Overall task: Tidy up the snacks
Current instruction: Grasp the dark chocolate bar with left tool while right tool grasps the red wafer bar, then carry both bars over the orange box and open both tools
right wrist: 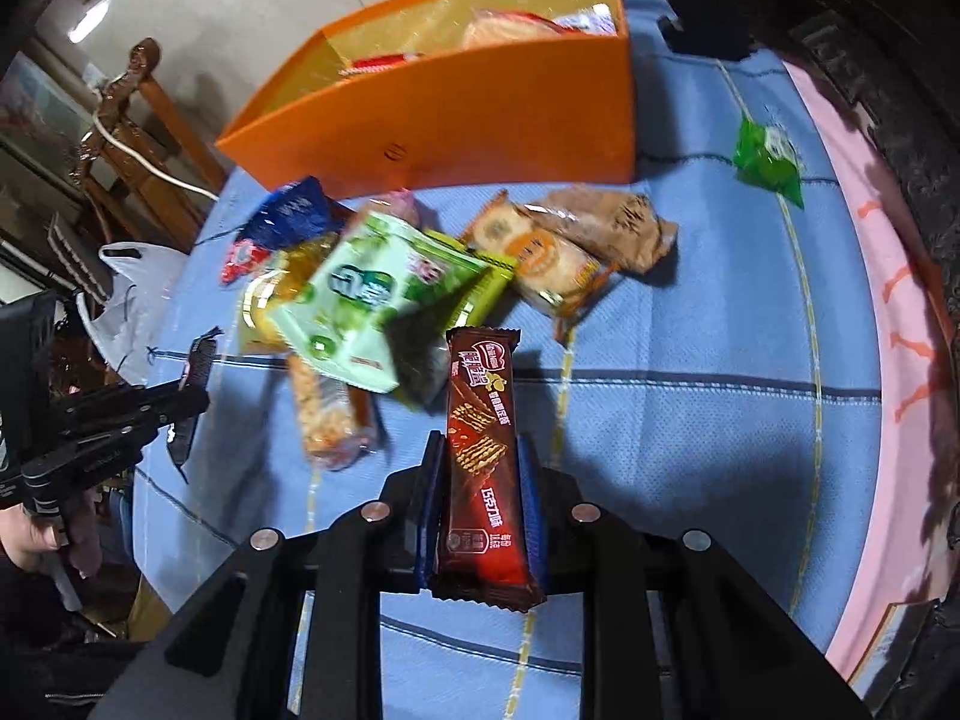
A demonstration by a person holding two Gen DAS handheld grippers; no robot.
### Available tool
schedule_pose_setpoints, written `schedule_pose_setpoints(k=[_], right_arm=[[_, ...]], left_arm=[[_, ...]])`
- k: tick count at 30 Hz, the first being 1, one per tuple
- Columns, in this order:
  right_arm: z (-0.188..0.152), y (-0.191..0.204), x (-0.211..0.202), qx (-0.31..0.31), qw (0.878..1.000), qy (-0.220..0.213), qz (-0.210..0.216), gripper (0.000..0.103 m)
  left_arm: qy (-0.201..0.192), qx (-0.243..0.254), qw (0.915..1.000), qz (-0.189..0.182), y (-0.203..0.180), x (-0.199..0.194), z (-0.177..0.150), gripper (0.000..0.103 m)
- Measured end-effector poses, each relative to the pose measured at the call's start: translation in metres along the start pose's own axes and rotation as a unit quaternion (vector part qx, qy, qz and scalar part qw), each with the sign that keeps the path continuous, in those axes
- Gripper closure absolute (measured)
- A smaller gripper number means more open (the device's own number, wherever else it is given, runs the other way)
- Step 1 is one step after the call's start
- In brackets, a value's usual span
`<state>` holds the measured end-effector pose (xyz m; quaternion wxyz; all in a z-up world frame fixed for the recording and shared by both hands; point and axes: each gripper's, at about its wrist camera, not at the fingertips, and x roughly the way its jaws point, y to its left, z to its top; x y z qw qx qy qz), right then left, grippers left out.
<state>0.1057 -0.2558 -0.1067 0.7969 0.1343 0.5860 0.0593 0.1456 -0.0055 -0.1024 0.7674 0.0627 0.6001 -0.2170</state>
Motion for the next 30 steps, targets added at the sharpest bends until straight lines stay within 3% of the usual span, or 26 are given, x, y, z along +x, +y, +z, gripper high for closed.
schedule_pose_setpoints(k=[3,10,14,15,16,18,19,22,30], right_arm=[[0.000,-0.013,-0.003,-0.024,0.999,0.007,-0.025,0.080],[-0.020,-0.009,0.058,-0.061,0.992,0.082,-0.068,0.080],[-0.019,0.002,0.073,-0.098,0.986,0.092,-0.101,0.072],[-0.017,0.007,0.077,-0.109,0.983,0.096,-0.111,0.063],[-0.017,0.011,0.079,-0.122,0.980,0.099,-0.120,0.061],[-0.015,0.017,0.082,-0.137,0.976,0.103,-0.132,0.065],[-0.015,0.018,0.082,-0.136,0.977,0.107,-0.124,0.080],[-0.013,0.015,0.075,-0.132,0.978,0.098,-0.130,0.080],[0.017,-0.009,0.000,-0.058,0.997,0.025,-0.043,0.080]], left_arm=[[0.005,-0.003,1.0000,0.001,0.001,0.003,0.002,0.086],[0.030,-0.017,0.9994,-0.001,0.005,0.022,-0.008,0.086],[0.034,-0.019,0.9993,0.001,0.007,0.026,-0.007,0.086],[0.034,-0.020,0.9992,0.002,0.007,0.027,-0.007,0.086],[0.035,-0.020,0.9992,0.002,0.008,0.028,-0.006,0.086],[0.038,-0.021,0.9990,0.003,0.008,0.031,-0.006,0.086],[0.040,-0.023,0.9989,0.003,0.009,0.033,-0.006,0.086],[0.044,-0.021,0.9988,0.004,0.010,0.037,-0.007,0.086],[0.005,-0.013,0.9999,0.003,0.007,0.004,0.005,0.086]])
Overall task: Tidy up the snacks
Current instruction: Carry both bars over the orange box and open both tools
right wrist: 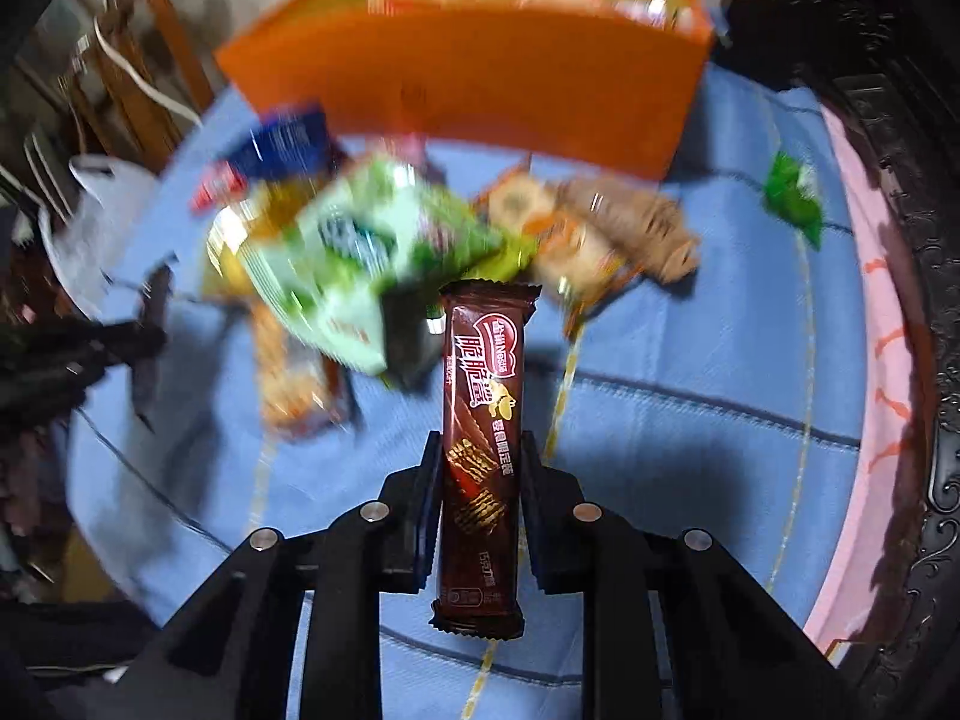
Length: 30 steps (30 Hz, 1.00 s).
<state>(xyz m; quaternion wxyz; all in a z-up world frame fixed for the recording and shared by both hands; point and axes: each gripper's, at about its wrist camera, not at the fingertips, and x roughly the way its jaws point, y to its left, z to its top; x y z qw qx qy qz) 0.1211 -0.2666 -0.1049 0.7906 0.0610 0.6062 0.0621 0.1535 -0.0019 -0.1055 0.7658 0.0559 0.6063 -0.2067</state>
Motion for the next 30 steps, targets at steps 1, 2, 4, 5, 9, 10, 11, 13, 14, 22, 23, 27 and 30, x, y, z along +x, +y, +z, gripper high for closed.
schedule_pose_setpoints(k=[1,2,4,5,9,10,11,13,14,22,23,27,30], right_arm=[[0.004,-0.002,-0.011,0.006,1.000,-0.013,0.010,0.080],[0.008,-0.005,-0.019,0.009,1.000,-0.022,0.015,0.080],[0.019,-0.010,-0.036,0.016,0.998,-0.051,0.028,0.080],[0.026,-0.008,-0.045,0.017,0.997,-0.065,0.033,0.080],[0.063,-0.007,-0.062,0.020,0.993,-0.109,0.042,0.079],[0.074,-0.006,-0.065,0.021,0.991,-0.122,0.043,0.079],[0.087,-0.007,-0.067,0.024,0.990,-0.133,0.046,0.079],[0.107,-0.009,-0.072,0.027,0.987,-0.149,0.045,0.079],[0.122,-0.011,-0.072,0.029,0.986,-0.160,0.043,0.079],[0.193,-0.025,-0.050,0.056,0.981,-0.182,0.035,0.079],[0.199,-0.027,-0.044,0.060,0.981,-0.183,0.031,0.078],[0.202,-0.043,-0.033,0.110,0.969,-0.217,0.041,0.014],[0.187,-0.053,-0.034,0.119,0.967,-0.224,0.035,0.013]], left_arm=[[-0.006,0.001,1.0000,0.000,-0.001,-0.006,0.003,0.086],[-0.012,0.002,0.9999,0.001,-0.002,-0.011,0.006,0.086],[-0.026,0.010,0.9996,0.002,-0.006,-0.024,0.015,0.086],[-0.035,0.016,0.9993,0.006,-0.009,-0.030,0.023,0.086],[-0.066,0.040,0.9969,0.009,-0.018,-0.051,0.058,0.086],[-0.075,0.044,0.9962,0.009,-0.020,-0.055,0.072,0.086],[-0.080,0.044,0.9958,0.007,-0.022,-0.056,0.082,0.086],[-0.093,0.042,0.9948,0.005,-0.024,-0.060,0.111,0.086],[-0.100,0.042,0.9941,0.006,-0.025,-0.060,0.129,0.086],[-0.114,0.019,0.9933,-0.002,-0.023,-0.038,0.226,0.086],[-0.111,0.011,0.9938,-0.003,-0.022,-0.030,0.234,0.084],[-0.116,-0.020,0.9894,0.085,-0.020,-0.009,0.249,0.014],[-0.120,-0.003,0.9888,0.088,-0.022,-0.008,0.237,0.013]])
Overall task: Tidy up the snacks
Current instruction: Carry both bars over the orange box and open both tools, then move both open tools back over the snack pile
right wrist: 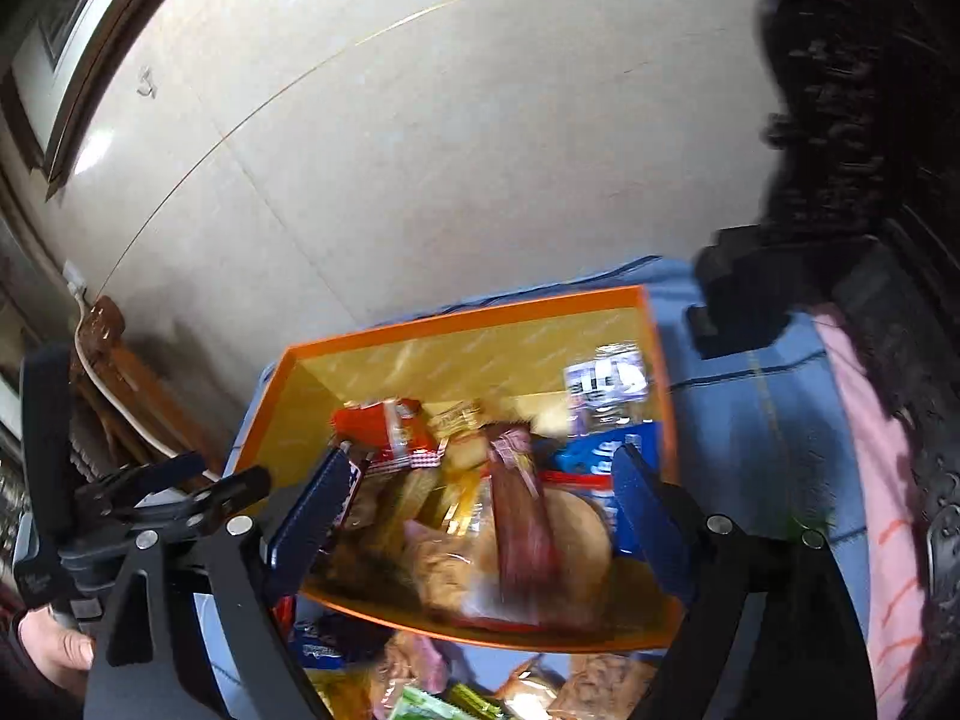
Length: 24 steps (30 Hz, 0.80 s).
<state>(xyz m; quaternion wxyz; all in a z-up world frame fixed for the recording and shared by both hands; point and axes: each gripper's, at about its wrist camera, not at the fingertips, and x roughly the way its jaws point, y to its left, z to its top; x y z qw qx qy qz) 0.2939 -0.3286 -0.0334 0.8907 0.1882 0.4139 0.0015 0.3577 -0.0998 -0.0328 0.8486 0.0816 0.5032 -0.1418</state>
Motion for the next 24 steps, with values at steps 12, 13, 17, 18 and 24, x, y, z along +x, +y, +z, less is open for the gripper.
schedule_pose_setpoints(k=[12,13,17,18,24], right_arm=[[-0.112,-0.036,-0.023,0.012,0.994,0.108,-0.031,0.007],[-0.122,-0.037,-0.024,0.015,0.993,0.117,-0.031,0.007],[-0.157,-0.036,-0.029,0.025,0.987,0.156,-0.030,0.006],[-0.165,-0.035,-0.029,0.024,0.986,0.165,-0.028,0.006],[-0.185,-0.023,-0.041,0.008,0.985,0.173,-0.023,0.006]], left_arm=[[0.102,-0.024,0.9945,-0.003,0.006,0.006,-0.111,0.013],[0.112,-0.029,0.9933,-0.001,0.006,0.008,-0.121,0.013],[0.146,-0.047,0.9881,0.005,0.006,0.015,-0.156,0.013],[0.156,-0.052,0.9864,0.004,0.006,0.017,-0.165,0.013],[0.171,-0.085,0.9815,0.005,0.007,0.018,-0.186,0.012]])
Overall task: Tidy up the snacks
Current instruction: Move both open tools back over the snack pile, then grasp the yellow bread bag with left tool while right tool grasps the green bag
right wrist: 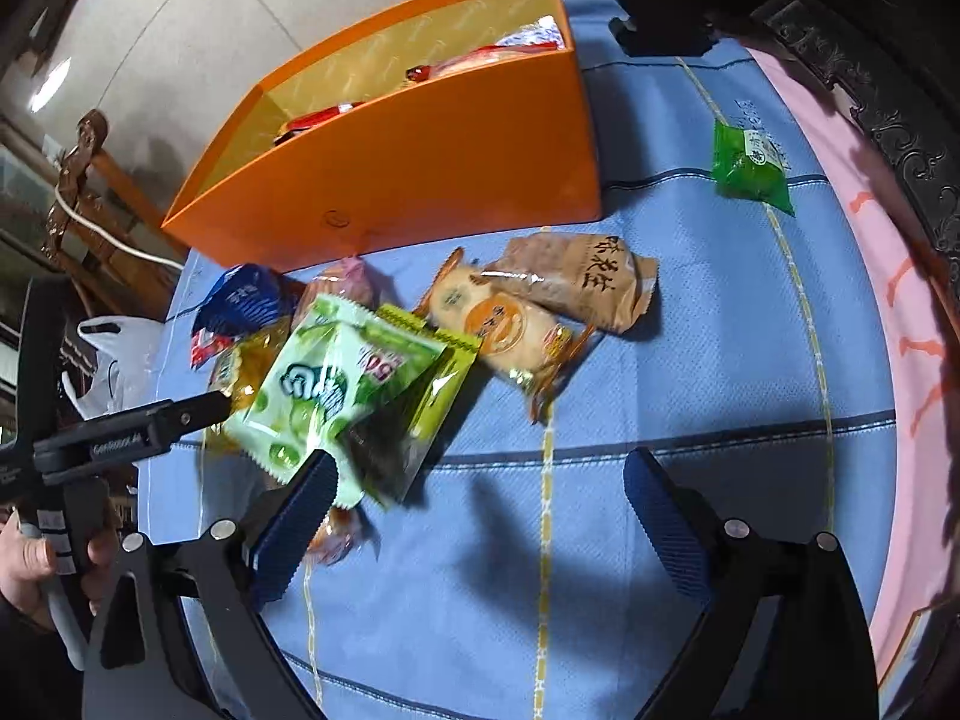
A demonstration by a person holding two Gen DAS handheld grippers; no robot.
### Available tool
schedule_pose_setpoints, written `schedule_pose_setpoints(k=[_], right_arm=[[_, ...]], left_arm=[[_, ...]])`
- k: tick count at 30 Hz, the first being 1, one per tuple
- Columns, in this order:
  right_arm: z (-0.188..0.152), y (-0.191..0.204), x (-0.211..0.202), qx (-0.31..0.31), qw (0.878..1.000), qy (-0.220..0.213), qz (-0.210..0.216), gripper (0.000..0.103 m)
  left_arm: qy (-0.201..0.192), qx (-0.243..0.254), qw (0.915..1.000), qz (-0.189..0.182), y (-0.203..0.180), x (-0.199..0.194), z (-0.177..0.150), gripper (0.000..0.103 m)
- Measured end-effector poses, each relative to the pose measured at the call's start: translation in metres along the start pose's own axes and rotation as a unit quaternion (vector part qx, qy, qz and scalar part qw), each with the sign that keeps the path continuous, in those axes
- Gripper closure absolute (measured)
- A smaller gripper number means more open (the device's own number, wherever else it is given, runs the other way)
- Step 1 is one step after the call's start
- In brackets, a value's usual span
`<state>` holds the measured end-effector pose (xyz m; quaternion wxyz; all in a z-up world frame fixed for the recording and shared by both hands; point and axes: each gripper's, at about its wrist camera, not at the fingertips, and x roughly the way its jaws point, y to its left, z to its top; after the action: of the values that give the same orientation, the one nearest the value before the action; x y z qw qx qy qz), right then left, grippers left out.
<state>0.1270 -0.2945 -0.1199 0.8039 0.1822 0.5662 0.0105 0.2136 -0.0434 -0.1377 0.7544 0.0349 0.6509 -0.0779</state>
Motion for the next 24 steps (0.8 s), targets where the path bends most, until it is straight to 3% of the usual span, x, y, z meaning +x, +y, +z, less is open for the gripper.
schedule_pose_setpoints(k=[7,12,17,20,21,24], right_arm=[[-0.007,-0.006,-0.007,0.010,1.000,0.001,0.000,0.005],[-0.008,-0.016,-0.003,0.030,1.000,0.005,-0.003,0.005],[-0.006,-0.011,0.004,0.027,1.000,0.016,-0.002,0.005],[-0.002,0.000,0.008,0.021,1.000,0.020,-0.001,0.005],[-0.001,0.004,0.010,0.017,1.000,0.021,0.000,0.005],[0.009,0.028,0.018,0.003,1.000,0.022,0.005,0.005]], left_arm=[[0.007,-0.027,0.9995,-0.016,-0.003,0.000,0.010,0.012],[0.001,-0.014,0.9998,0.011,-0.016,0.007,0.018,0.011],[0.052,-0.021,0.9983,0.015,-0.016,0.042,0.023,0.011],[0.067,-0.019,0.9975,0.003,-0.012,0.054,0.015,0.046],[0.054,-0.010,0.9985,0.004,-0.012,0.048,0.013,0.054],[0.048,-0.001,0.9987,-0.018,-0.005,0.039,0.001,0.057]])
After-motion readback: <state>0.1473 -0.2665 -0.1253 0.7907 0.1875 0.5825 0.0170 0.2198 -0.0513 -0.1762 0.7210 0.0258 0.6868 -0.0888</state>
